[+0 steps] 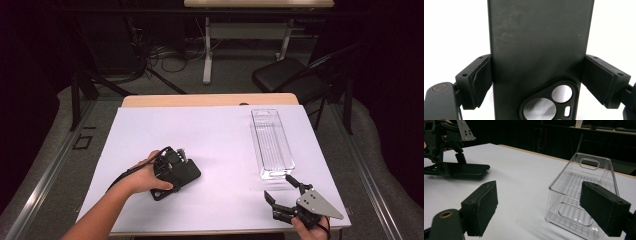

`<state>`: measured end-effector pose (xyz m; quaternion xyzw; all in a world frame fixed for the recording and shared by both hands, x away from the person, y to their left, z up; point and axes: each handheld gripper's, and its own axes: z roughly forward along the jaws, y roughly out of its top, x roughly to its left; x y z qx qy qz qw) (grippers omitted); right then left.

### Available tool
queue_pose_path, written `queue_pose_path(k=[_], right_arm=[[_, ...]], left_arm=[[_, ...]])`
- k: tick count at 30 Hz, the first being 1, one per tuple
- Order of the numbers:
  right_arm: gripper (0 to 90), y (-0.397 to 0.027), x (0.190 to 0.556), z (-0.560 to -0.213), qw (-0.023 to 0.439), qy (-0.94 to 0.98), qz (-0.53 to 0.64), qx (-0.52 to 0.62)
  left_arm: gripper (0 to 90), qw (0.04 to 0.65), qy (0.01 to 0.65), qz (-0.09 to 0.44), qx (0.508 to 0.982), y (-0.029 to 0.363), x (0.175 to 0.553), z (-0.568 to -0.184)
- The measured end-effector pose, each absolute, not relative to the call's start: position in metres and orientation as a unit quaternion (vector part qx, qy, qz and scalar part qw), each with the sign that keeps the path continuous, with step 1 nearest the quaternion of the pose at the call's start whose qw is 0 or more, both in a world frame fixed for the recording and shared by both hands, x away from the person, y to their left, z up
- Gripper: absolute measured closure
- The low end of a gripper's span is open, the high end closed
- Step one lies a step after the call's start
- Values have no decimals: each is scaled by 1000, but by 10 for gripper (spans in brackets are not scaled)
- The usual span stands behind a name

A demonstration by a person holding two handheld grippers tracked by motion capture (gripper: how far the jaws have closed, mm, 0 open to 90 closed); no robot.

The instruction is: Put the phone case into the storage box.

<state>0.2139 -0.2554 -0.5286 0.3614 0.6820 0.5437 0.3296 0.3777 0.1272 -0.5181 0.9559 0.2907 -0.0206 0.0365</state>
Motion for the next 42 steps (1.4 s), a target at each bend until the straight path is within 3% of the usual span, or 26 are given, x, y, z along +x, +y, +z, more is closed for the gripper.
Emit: queue_pose_path(k=[27, 42], right_arm=[[142, -248, 221, -518, 317, 683, 539, 377], [144, -204, 252, -495, 309, 715, 528, 338]], left_arm=[[139, 65, 284, -4, 957, 127, 358, -469], [141, 52, 277, -15, 959, 115, 370, -449]])
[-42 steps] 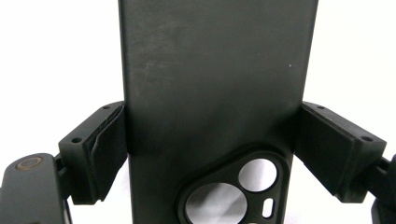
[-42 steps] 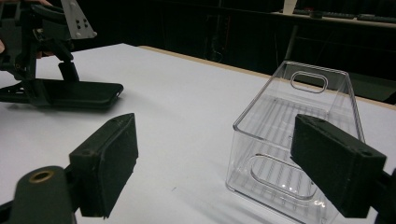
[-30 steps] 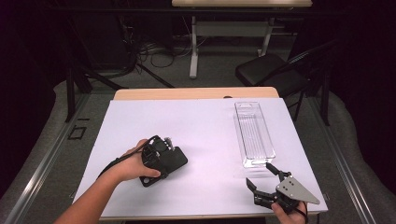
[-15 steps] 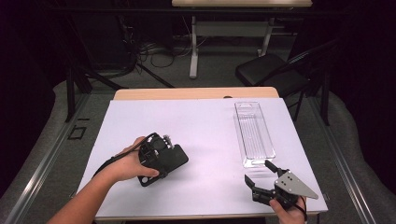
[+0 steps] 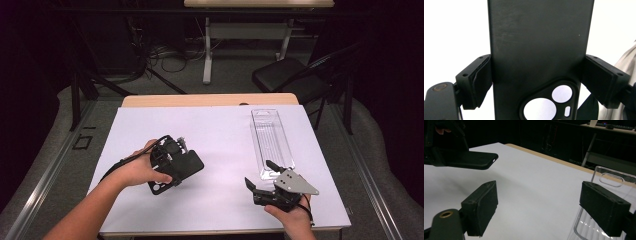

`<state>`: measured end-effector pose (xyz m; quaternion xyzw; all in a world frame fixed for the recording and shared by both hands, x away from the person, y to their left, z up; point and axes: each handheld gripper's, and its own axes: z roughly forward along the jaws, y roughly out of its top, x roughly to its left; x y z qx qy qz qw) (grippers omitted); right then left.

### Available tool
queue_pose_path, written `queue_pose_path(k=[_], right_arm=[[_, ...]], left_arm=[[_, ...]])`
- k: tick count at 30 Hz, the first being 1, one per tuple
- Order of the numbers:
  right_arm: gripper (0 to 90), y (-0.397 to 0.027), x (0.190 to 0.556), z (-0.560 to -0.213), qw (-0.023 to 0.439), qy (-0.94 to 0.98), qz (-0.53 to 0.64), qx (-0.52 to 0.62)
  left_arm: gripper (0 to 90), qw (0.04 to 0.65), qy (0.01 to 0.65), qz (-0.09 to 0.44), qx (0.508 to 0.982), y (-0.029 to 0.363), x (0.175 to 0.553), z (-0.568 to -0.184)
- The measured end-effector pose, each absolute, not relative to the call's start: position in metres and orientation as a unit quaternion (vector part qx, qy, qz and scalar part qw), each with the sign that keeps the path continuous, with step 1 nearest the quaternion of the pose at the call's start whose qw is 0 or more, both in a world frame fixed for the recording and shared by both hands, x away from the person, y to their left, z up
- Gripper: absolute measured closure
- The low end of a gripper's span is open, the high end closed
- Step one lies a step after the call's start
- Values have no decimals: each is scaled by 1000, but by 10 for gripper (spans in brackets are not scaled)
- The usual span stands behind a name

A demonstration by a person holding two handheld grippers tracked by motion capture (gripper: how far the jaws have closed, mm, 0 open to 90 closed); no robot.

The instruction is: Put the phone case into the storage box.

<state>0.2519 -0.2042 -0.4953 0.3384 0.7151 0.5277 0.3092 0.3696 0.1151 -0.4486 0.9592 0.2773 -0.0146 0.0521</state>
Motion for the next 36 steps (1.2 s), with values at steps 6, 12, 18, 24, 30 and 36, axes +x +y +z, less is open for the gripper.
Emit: queue_pose_path(k=[6, 12, 18, 24, 30, 36], right_arm=[[147, -186, 262, -488, 316, 735, 514, 311], [167, -170, 265, -485, 315, 765, 497, 262], [174, -163, 263, -486, 343, 786, 466, 218], [199, -161, 264, -486, 360, 799, 441, 191], [203, -154, 264, -488, 392, 813, 404, 148], [230, -147, 265, -495, 424, 823, 364, 101]], left_arm=[[141, 45, 251, -12, 967, 102, 375, -445], [141, 37, 211, -12, 977, 84, 375, -443], [142, 36, 186, -17, 982, 70, 376, -440], [142, 39, 173, -20, 984, 57, 382, -438], [142, 36, 168, -23, 985, 49, 386, -435], [142, 39, 170, -34, 984, 46, 390, -437]])
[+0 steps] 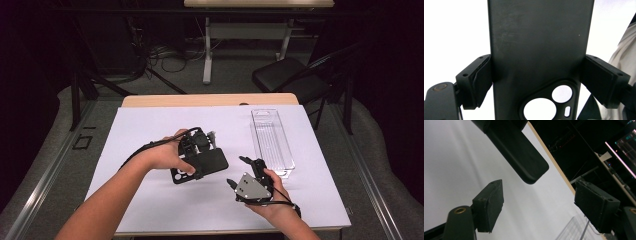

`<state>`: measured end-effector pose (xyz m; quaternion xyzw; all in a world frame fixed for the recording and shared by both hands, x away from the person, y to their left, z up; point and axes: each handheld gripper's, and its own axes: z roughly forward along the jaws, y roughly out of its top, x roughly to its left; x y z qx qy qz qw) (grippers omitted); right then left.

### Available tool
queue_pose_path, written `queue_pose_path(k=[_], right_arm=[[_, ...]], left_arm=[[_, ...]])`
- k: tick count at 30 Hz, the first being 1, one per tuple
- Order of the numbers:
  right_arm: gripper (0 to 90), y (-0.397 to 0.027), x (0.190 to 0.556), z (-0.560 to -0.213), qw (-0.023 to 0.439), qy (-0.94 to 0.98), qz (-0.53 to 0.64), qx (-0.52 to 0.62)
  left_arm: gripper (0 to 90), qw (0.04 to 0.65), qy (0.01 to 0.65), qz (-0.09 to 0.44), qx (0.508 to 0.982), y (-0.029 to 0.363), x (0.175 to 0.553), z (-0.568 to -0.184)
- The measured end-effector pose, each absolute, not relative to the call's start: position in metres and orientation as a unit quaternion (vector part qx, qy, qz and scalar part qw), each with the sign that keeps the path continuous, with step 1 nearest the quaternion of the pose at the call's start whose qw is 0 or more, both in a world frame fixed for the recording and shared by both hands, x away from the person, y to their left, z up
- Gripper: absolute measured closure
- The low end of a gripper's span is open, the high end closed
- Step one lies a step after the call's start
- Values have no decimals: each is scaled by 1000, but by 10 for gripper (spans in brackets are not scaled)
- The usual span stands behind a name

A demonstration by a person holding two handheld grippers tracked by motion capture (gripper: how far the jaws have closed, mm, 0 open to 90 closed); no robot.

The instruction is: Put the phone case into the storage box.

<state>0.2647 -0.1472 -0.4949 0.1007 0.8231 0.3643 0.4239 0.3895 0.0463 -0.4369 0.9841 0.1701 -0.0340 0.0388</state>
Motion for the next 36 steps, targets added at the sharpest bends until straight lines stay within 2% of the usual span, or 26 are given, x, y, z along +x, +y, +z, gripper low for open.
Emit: queue_pose_path(k=[3, 9, 25, 36], right_arm=[[235, -143, 265, -498, 440, 826, 345, 76], [300, -135, 265, -503, 462, 830, 310, 30], [333, -115, 268, -515, 531, 817, 211, -73], [360, -110, 271, -515, 541, 812, 200, -91]], left_arm=[[142, 38, 174, -34, 983, 46, 390, -437], [142, 31, 172, -29, 984, 44, 388, -437], [141, 33, 181, -30, 983, 41, 387, -434], [141, 30, 176, -30, 983, 35, 385, -436]])
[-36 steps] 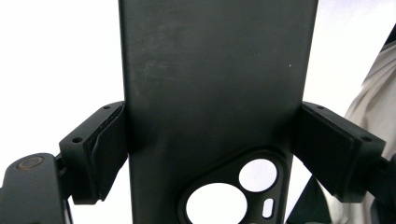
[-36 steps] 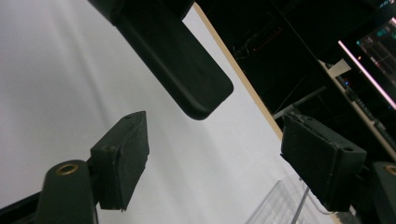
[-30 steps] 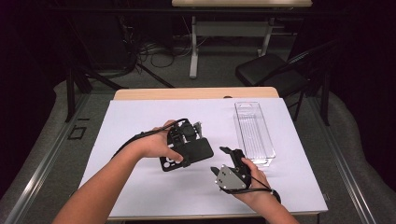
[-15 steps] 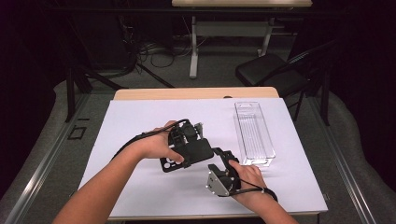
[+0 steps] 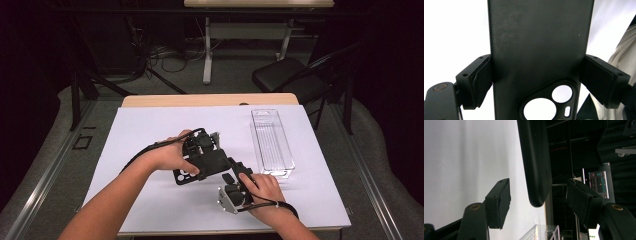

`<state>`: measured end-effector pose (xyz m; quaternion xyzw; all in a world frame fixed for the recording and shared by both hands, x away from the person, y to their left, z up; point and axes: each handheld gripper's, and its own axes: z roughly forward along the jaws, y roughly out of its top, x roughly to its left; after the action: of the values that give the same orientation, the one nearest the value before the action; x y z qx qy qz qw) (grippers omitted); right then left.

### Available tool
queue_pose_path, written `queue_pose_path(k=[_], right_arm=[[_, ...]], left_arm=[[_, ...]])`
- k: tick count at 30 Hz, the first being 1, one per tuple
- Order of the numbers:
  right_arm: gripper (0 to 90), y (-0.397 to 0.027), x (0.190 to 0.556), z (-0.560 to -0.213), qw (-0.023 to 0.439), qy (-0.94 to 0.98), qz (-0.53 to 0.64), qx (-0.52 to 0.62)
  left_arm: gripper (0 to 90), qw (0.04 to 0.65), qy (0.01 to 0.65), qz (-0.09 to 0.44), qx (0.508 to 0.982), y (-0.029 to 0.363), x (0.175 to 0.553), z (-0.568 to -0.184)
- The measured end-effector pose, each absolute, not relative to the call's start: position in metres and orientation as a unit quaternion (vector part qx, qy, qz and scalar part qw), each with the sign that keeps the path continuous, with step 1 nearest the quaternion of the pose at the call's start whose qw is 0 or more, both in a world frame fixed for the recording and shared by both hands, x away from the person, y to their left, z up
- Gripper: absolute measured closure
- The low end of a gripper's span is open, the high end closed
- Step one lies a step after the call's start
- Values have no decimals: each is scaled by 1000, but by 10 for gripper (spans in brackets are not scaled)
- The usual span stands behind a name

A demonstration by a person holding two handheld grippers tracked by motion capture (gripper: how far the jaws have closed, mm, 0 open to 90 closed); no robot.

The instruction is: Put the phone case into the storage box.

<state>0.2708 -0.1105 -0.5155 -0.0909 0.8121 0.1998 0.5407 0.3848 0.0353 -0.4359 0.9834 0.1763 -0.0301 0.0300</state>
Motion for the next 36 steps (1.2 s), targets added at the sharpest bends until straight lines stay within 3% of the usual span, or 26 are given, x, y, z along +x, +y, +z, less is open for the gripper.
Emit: queue_pose_path(k=[12, 36], right_arm=[[394, -105, 269, -512, 551, 805, 192, -107], [572, -97, 272, -520, 567, 798, 156, -132]], left_arm=[[141, 34, 164, -30, 985, 27, 380, -433], [141, 34, 146, -34, 988, 13, 370, -435]])
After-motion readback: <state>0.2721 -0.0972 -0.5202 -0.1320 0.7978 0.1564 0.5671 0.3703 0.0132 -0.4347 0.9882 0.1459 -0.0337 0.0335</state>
